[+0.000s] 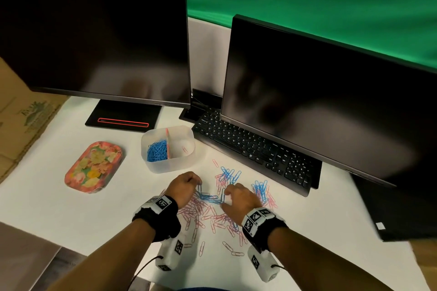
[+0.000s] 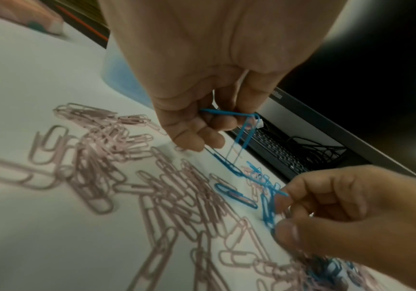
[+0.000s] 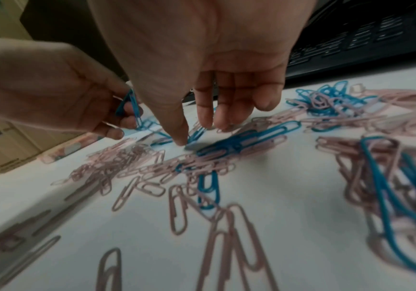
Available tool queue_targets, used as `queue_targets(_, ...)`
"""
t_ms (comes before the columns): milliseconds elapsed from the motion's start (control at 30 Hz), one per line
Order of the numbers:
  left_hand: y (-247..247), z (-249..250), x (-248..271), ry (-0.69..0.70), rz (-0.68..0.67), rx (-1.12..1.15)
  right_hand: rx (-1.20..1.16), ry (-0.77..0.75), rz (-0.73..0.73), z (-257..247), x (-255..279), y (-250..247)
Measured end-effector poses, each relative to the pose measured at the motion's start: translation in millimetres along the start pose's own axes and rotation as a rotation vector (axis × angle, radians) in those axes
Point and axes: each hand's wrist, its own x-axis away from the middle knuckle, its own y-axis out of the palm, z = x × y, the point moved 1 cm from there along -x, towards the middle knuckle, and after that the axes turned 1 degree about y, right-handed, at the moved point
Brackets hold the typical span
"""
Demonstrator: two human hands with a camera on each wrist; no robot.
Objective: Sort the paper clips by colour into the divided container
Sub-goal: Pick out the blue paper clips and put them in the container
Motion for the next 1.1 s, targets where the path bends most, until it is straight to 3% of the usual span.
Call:
queue_targets(200,3,4,8,0.004,0.095,0.146,0.024,-0.008,-0.01,-1,0,3)
queue_targets(400,-5,5,6,-0.032,0.182,0.054,-0.031,0.011,0.002,7,3,3)
queue_targets(500,-15,16,10,-0.04,0.213,0.118,-0.056,0.01,0.011,10,3,1)
queue_targets(767,-76,90,35,0.003,0.188,0.373,-0.088,0.012,0.037,14,4,1)
queue_targets(1100,-158,139,29,0.146,0.356,0.354,-0.11,-0.002,0.056,18,7,4)
